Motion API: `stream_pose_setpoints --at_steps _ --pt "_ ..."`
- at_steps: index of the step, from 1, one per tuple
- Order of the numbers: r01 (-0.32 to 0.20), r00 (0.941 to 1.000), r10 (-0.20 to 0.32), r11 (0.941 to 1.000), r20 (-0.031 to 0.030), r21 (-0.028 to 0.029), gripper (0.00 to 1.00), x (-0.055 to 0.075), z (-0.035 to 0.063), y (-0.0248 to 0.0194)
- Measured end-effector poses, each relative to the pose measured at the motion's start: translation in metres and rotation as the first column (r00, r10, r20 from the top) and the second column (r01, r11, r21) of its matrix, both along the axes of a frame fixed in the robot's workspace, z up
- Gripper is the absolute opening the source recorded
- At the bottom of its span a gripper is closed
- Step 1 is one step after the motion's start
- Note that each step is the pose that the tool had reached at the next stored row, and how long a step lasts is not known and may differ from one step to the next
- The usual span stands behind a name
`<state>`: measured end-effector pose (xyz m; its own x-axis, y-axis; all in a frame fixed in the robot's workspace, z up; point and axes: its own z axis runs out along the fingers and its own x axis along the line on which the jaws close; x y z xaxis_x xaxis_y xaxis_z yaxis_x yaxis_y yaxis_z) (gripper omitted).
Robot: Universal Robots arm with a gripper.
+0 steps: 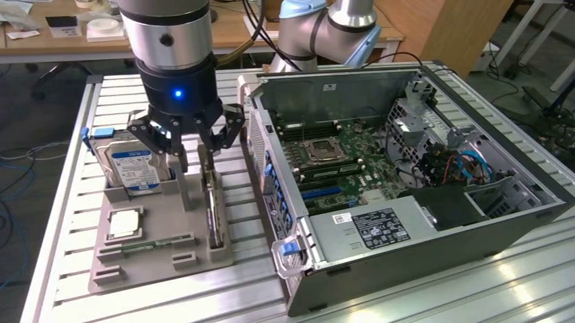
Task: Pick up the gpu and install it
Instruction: 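Pick up the gpu and move the gpu toward the slot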
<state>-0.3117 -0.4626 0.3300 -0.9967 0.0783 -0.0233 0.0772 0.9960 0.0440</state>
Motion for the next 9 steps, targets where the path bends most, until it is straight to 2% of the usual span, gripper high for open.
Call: stream_pose_setpoints --at_steps 9 --pt "0.0 1.0 0.0 1.0 0.0 0.0 0.43 0.0001 -0.0067 0.0"
